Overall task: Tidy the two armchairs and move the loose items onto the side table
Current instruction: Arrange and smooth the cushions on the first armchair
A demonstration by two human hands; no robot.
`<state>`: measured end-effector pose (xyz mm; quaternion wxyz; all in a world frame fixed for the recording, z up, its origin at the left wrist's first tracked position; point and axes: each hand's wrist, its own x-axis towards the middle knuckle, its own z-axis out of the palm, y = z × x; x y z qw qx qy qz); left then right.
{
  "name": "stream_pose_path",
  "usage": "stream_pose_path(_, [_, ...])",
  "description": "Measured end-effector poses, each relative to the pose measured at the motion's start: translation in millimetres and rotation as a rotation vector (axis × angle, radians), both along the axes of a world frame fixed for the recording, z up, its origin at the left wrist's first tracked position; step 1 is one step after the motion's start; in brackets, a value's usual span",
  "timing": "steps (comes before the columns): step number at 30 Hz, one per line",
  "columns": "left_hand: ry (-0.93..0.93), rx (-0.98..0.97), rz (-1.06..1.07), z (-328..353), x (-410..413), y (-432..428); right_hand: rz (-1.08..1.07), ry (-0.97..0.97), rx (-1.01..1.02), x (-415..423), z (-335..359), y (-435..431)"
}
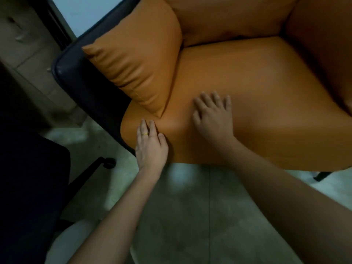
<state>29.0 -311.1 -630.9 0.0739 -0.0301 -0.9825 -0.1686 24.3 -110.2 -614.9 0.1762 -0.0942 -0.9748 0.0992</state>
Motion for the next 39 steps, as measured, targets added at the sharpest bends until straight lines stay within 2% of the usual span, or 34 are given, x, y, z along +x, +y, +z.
stream_pose_path(3, [-0.01, -0.031, -0.052, 3.0, 13.9, 15.1, -0.03, 0.001, 0.052, 17.1, 0.8, 48.5])
stream_pose_path(6, [-0.009, -0.15, -0.15, 7.7, 15.7, 33.5, -0.053, -0.01, 0.072, 26.7, 3.2, 74.3])
stream_pose_path(11, [-0.046, -0.247, -0.14, 6.9, 22.6, 47.8, -0.098, 0.065, 0.11, 44.6, -9.9, 75.6])
stream_pose_path(16, [-0.007, -0.294, -0.321, -2.9, 44.8, 66.1, -0.121, 0.097, 0.143, 46.8, -11.7, 72.8])
stream_pose_path(20, [0.044, -0.265, -0.334, 4.1, 14.2, 71.9, -0.142, 0.118, 0.17, 44.8, -14.8, 71.6])
stream_pose_path(24, [0.102, -0.229, -0.462, 11.9, -24.6, 76.6, -0.155, 0.142, 0.189, 43.5, -16.6, 72.5])
stream_pose_path(32, [0.294, -0.083, -0.499, -16.0, -63.5, 89.8, -0.138, 0.437, 0.306, 20.0, -47.1, 83.8])
stream_pose_path(39, [0.229, -0.124, -0.491, -3.0, -53.1, 86.9, -0.157, 0.306, 0.202, 31.9, -29.3, 79.1])
